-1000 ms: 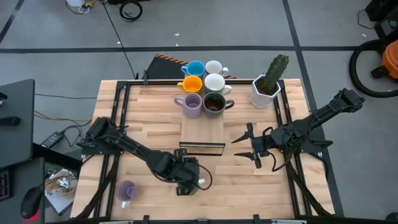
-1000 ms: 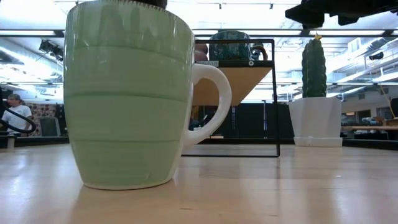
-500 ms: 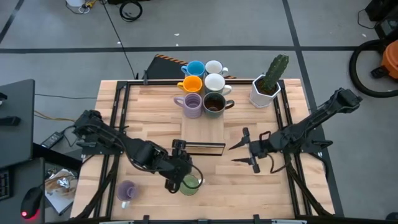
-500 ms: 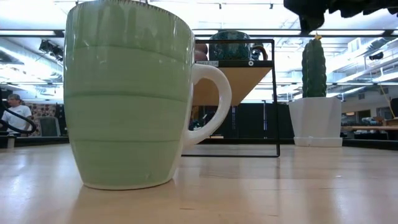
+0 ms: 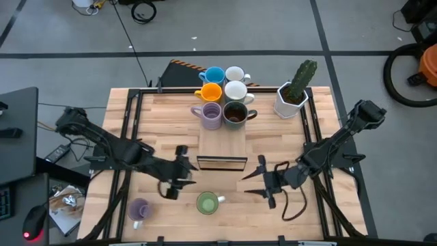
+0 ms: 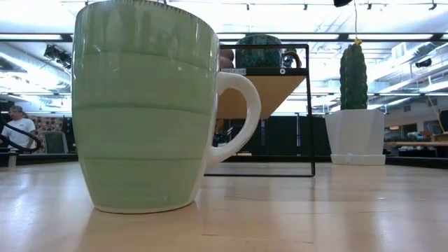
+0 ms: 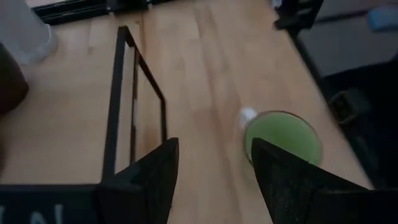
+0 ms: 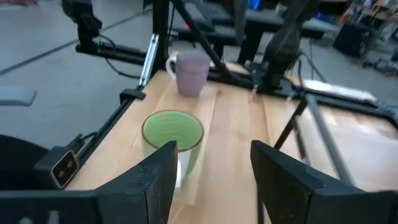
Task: Place coffee mugs
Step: Put the green mug on the shelf
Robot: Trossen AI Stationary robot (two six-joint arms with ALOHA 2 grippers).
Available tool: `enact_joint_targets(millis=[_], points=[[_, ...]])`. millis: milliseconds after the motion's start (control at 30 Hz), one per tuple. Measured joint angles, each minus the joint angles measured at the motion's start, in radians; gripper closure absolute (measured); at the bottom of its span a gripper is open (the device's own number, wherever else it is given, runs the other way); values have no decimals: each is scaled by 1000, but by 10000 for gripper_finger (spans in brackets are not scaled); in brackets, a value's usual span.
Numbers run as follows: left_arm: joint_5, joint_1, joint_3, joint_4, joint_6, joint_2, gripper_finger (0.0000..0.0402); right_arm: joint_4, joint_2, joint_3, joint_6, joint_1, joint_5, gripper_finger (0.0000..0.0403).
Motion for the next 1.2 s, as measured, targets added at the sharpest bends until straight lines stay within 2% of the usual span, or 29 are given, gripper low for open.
enact_joint_targets(millis=[233,433,600,767,1000,1200], points=[[2,-24,-289,335,-30,-200,194,-104,151,135,79,11,1,194],[1,-26,-476,579,-27,-297,194,-103,253,189,116,11,0,194],[2,-23,-564,661,-8,-337,194,-106,344,233,165,9,1,194],[1,-23,-610,670,8,-376,194,-146,428,303,178,1,0,194],[0,-24,-745,879,37,-387,194,-149,517,355,135,-47,-64,194],[-16,-19,-853,1044,10,-387,194,-151,538,357,135,-90,-148,194]])
